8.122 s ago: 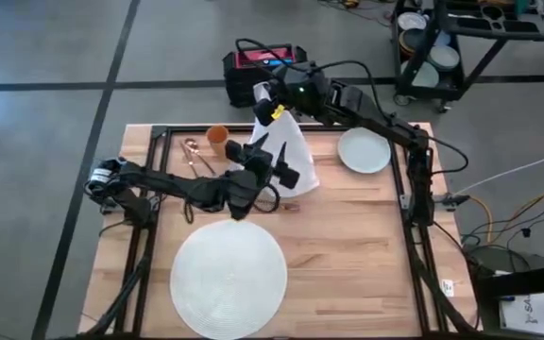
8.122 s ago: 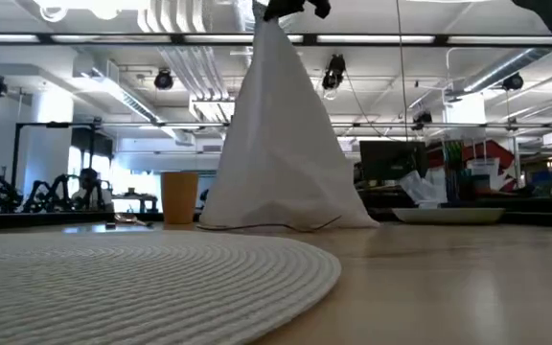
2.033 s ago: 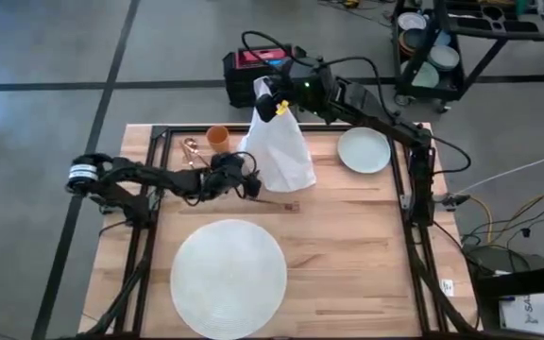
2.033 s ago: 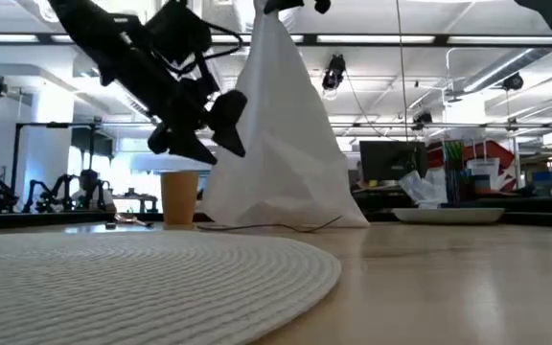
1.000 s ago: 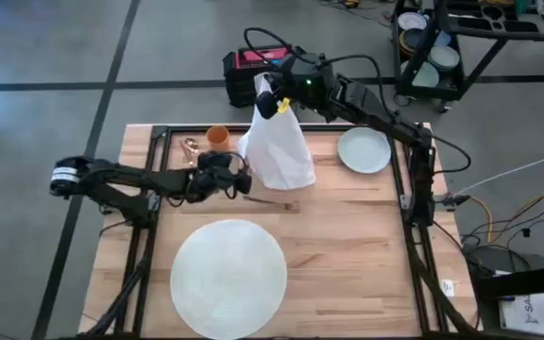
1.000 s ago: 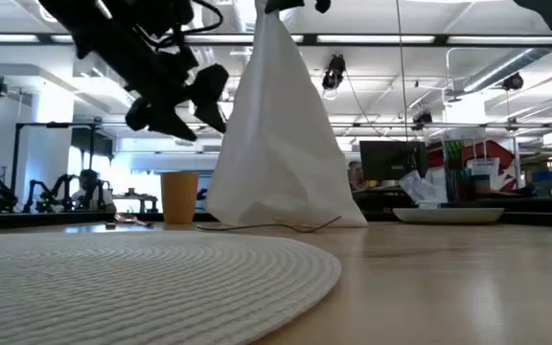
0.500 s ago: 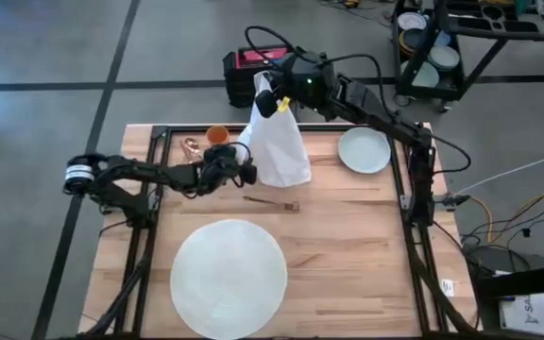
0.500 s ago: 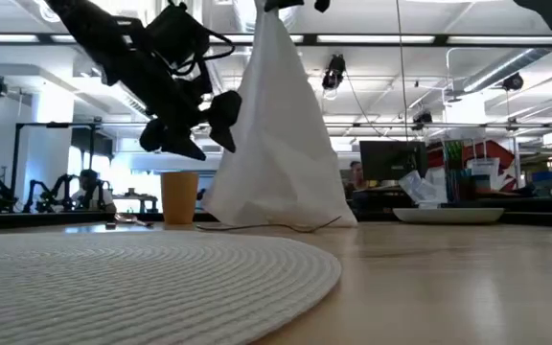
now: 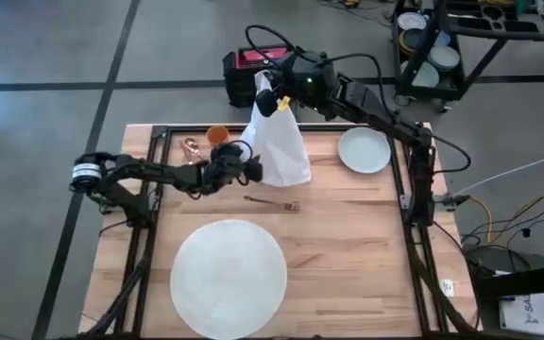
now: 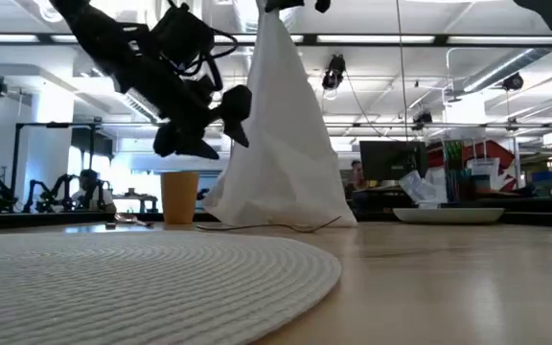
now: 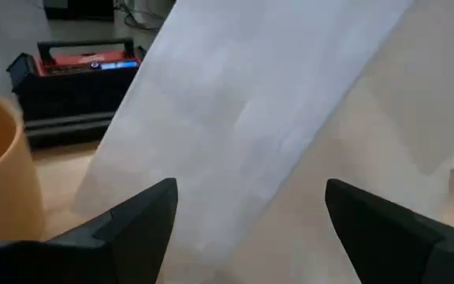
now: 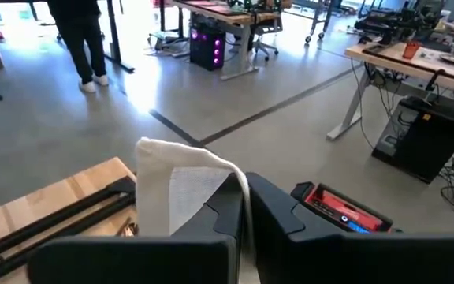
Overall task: Set table place
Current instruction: Fold the white napkin
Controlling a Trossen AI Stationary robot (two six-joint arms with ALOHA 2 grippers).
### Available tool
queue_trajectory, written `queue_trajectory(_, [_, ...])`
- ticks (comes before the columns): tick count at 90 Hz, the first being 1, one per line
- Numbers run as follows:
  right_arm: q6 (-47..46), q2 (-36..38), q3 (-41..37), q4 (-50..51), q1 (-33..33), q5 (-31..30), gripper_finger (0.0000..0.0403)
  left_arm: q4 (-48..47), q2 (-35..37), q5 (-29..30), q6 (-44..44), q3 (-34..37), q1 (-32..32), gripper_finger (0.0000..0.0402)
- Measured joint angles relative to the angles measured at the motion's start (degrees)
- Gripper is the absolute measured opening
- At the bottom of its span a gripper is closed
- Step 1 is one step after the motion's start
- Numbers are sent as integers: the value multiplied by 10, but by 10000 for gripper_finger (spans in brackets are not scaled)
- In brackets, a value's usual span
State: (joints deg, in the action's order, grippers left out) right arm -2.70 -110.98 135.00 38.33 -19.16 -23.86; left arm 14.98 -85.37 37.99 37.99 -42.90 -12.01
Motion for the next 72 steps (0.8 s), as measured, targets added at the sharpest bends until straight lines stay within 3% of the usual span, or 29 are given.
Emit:
queue_trajectory(28, [2,0,0,-1,0,0,0,-126,-35,-10,-30,-92,18,310])
queue_trajectory(72, [4,0,0,-2,0,0,0,-109,-52,-1,68,-59,23,310])
